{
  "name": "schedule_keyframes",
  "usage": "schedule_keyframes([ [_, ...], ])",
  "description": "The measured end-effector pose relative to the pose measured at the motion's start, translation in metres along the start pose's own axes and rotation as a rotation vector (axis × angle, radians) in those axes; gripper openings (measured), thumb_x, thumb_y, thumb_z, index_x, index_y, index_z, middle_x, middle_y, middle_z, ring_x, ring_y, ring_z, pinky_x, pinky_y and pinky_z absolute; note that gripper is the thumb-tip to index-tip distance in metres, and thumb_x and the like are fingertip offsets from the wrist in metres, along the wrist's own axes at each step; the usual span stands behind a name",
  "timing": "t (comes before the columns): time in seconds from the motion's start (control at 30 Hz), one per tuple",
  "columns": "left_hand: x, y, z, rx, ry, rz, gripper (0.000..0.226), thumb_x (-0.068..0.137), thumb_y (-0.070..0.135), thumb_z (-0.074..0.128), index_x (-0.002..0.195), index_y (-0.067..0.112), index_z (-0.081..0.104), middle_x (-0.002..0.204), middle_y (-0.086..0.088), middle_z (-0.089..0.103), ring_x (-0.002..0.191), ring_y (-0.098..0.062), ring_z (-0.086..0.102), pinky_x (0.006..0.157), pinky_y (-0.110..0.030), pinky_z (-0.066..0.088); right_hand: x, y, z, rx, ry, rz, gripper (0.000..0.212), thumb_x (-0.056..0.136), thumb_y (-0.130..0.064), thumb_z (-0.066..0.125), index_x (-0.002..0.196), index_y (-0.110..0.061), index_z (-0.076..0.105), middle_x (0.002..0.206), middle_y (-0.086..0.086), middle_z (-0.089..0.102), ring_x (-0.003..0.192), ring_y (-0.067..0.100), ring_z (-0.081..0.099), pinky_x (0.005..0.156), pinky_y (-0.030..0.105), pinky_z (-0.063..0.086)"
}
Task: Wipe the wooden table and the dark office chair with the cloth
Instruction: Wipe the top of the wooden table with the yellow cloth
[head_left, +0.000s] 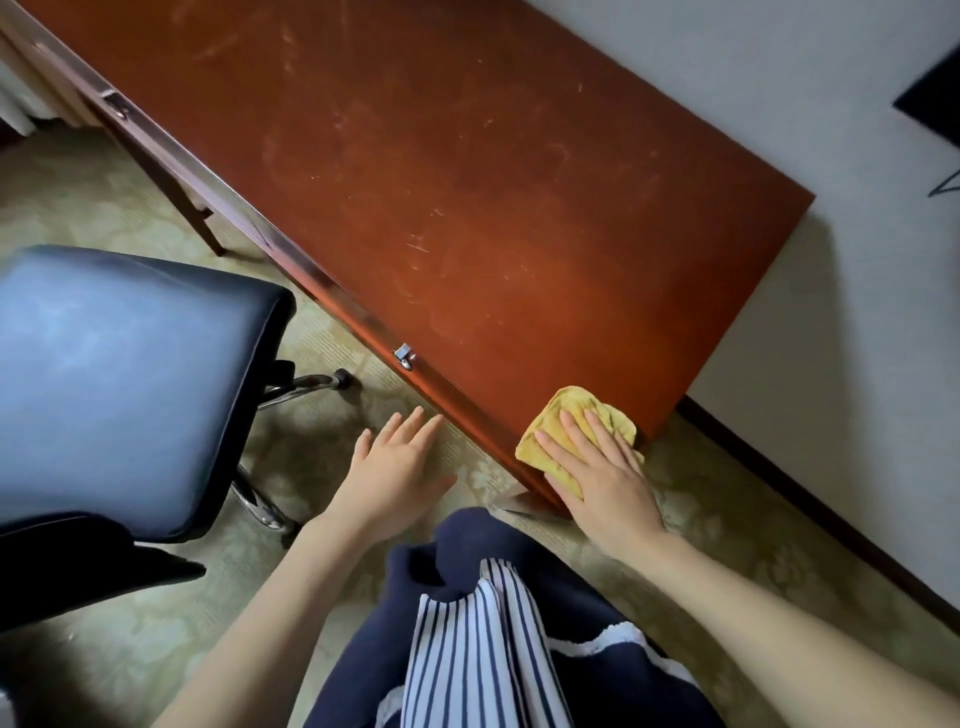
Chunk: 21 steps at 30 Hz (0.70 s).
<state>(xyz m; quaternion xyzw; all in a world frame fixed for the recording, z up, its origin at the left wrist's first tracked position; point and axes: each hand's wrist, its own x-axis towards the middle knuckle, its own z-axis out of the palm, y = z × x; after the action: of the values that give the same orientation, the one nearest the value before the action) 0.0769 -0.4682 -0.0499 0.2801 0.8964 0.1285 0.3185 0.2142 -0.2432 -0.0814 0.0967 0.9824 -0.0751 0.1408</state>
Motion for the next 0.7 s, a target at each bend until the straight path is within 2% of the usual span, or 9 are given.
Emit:
schedule_keyframes([
  [0.1,0.005,-0.012,-0.006,-0.024,0.011,-0.034,0.073,0.093,0.049,0.049,0.152,0.027,0.012,0.160,0.001,0.006,0.147,-0.021,0.002,0.116,-0.047,0.004,0.033,-0.013,-0.007,0.025,0.000,-0.005,0.050,0.099,-0.053,0.023,0.142,-0.048,-0.002,0.155,-0.014,-0.005,0.142,0.011,-0.018,0.115,0.035,-0.008],
  [0.27,0.019,-0.033,-0.021,-0.030,0.032,-0.103,0.074,0.092,0.050,0.049,0.151,0.026,0.011,0.160,0.002,0.005,0.147,-0.021,0.001,0.116,-0.048,0.004,0.105,-0.043,-0.017,-0.083,0.011,-0.060,0.054,0.096,-0.059,0.009,0.144,-0.045,-0.009,0.160,-0.006,-0.003,0.147,0.022,-0.010,0.115,0.041,-0.007],
  [0.43,0.034,-0.054,-0.046,-0.050,0.037,-0.236,0.074,0.093,0.051,0.046,0.152,0.027,0.010,0.160,0.001,0.003,0.147,-0.021,0.001,0.116,-0.046,0.004,0.170,-0.070,-0.031,-0.084,0.043,-0.165,0.056,0.097,-0.058,0.013,0.149,-0.040,0.004,0.160,-0.001,0.009,0.148,0.027,0.002,0.117,0.046,0.003],
  [0.57,0.048,-0.063,-0.067,-0.062,0.052,-0.289,0.072,0.094,0.050,0.045,0.152,0.027,0.009,0.160,0.001,0.002,0.147,-0.020,-0.001,0.117,-0.046,0.002,0.218,-0.091,-0.042,-0.086,0.036,-0.262,0.056,0.095,-0.057,0.005,0.148,-0.040,0.002,0.161,-0.001,0.007,0.148,0.026,0.000,0.116,0.044,-0.004],
  [0.7,0.066,-0.072,-0.087,-0.042,0.089,-0.323,0.066,0.097,0.047,0.038,0.152,0.025,0.008,0.160,0.000,0.001,0.147,-0.021,-0.001,0.116,-0.045,0.001,0.258,-0.113,-0.049,-0.066,0.035,-0.319,0.053,0.099,-0.056,0.013,0.150,-0.041,0.008,0.161,-0.003,0.006,0.148,0.025,-0.003,0.116,0.042,-0.008],
])
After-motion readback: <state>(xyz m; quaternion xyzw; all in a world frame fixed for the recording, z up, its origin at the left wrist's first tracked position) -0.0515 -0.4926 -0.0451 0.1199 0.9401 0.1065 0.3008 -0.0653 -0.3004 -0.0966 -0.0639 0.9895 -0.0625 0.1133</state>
